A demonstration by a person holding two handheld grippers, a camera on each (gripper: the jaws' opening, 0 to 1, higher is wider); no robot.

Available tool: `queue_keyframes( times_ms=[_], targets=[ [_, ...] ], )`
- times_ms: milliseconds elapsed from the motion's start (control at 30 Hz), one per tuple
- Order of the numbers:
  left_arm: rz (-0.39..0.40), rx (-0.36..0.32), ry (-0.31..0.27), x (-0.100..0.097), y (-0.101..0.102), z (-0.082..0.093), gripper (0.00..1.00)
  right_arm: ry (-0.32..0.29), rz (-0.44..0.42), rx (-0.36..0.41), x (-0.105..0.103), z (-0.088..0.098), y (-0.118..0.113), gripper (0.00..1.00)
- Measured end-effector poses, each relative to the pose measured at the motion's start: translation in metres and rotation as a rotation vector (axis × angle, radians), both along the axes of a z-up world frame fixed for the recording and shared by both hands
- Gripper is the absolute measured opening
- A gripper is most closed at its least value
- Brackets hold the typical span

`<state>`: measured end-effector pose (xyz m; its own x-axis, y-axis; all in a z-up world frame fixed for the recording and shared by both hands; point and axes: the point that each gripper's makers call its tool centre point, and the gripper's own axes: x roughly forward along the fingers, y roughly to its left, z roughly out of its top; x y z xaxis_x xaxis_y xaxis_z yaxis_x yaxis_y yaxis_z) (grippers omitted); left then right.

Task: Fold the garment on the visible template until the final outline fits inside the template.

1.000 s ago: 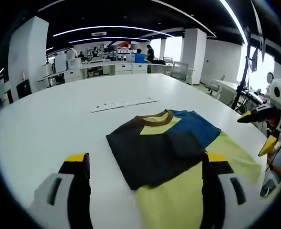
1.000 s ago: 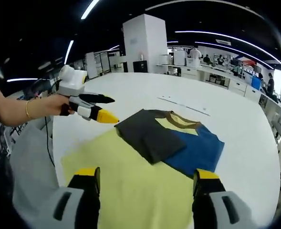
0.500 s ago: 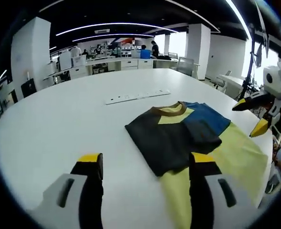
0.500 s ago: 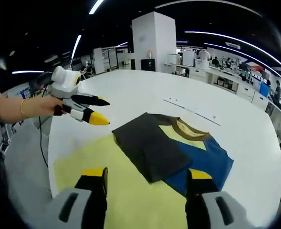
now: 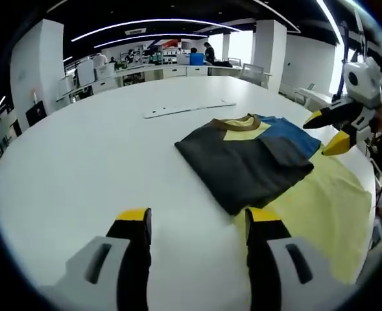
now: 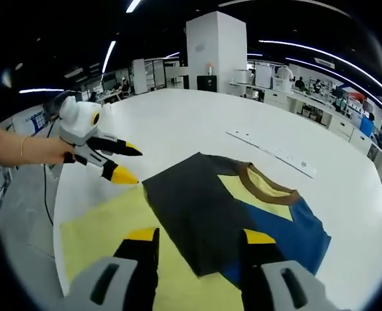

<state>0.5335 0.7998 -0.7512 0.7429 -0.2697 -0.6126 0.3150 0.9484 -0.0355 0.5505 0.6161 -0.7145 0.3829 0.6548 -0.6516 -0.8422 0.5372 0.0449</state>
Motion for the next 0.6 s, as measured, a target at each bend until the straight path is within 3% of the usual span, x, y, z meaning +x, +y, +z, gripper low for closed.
queue_keyframes(
  times_ms=[133, 267, 600],
  targets=[
    [-0.011, -0.019, 0.001, -0.001, -0.004, -0.006, 0.47, -0.011, 0.018, -0.008, 0.005, -0.009, 0.011, 0.37],
    [-0.027, -0.024, -0.010, 0.001, -0.008, -0.006, 0.28, -0.021, 0.032, -0.027, 0.010, -0.021, 0.021, 0.29],
    [-0.065, -0.089, -0.006, 0.002, -0.025, -0.008, 0.22, -0.021, 0.021, -0.071, 0.013, -0.040, 0.033, 0.18]
  ],
)
